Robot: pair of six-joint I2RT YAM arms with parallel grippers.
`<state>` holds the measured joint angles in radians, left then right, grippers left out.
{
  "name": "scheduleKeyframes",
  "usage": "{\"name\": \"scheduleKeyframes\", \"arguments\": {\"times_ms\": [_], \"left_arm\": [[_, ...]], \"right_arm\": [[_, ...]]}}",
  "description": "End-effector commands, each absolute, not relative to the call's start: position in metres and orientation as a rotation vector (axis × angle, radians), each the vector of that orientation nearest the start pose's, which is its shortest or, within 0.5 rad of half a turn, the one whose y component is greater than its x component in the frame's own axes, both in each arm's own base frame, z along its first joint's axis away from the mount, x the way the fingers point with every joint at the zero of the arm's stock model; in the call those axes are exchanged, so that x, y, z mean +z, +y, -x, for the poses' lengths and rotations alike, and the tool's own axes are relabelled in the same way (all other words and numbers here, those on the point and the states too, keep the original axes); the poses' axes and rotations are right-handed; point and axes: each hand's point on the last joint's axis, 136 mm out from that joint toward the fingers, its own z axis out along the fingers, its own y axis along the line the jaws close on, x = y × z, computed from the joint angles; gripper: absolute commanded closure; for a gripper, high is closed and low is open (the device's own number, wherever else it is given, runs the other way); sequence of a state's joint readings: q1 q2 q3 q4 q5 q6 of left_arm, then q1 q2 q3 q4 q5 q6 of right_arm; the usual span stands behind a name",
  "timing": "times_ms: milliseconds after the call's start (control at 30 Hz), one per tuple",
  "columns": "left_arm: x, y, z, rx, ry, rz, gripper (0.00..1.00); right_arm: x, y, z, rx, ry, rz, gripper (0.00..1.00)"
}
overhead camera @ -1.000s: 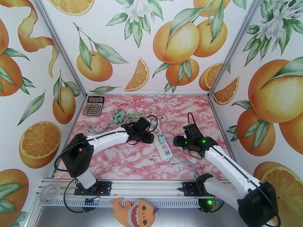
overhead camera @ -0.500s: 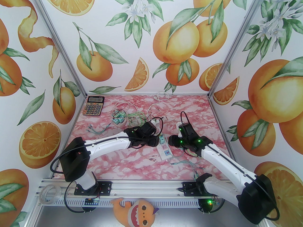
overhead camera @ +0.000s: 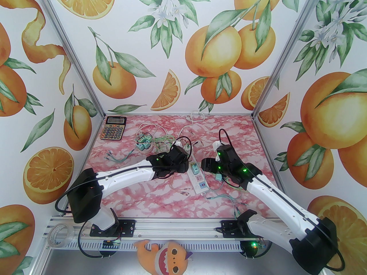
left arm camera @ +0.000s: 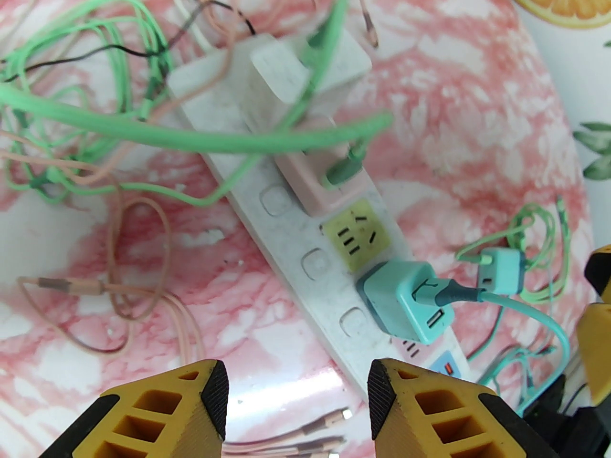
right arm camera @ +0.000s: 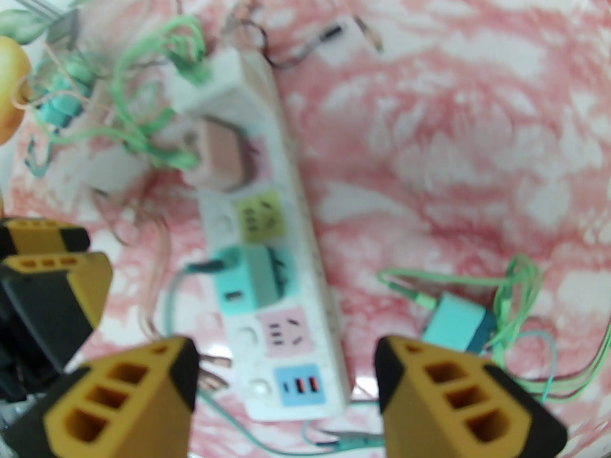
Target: Pull the plug off the socket
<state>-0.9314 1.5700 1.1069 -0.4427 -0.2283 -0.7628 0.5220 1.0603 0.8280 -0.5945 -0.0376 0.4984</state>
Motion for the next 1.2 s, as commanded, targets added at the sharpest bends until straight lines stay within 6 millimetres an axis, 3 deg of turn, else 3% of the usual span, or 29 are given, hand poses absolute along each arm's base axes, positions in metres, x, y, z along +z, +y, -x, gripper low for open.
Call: {"name": "scheduleKeyframes", "arguments": {"times_ms": [0,233,500,767,833,933,1067,1167], "left_arm": [[0.140,-0.290,-0.286,-0.465,2.456,-0.001,0.44],[0.130,-0.283,-0.288,-0.581,2.468,0.061,0.44],[0.111,-0.300,-0.286,-0.711,2.512,0.042,0.44],[0.088,-0.326,-0.294,-0.835,2.542,0.046,0.50],[0.082,-0.330,-0.297,-0.841,2.558,0.045,0.50],[0.074,-0.335,-0.299,-0.849,2.575,0.048,0.52],[0.061,-0.338,-0.300,-0.858,2.605,0.068,0.54],[0.055,-0.339,-0.301,-0.856,2.621,0.070,0.56]], "right_arm": [[0.162,0.176,-0.261,0.498,2.494,0.172,0.30],[0.121,0.198,-0.264,0.418,2.634,0.305,0.26],[0.086,0.206,-0.273,0.285,2.711,0.431,0.38],[0.070,0.209,-0.279,0.223,2.734,0.499,0.50],[0.067,0.209,-0.279,0.215,2.741,0.510,0.57],[0.064,0.209,-0.279,0.205,2.741,0.515,0.59],[0.063,0.209,-0.278,0.210,2.741,0.513,0.72],[0.064,0.209,-0.279,0.211,2.738,0.505,0.75]]}}
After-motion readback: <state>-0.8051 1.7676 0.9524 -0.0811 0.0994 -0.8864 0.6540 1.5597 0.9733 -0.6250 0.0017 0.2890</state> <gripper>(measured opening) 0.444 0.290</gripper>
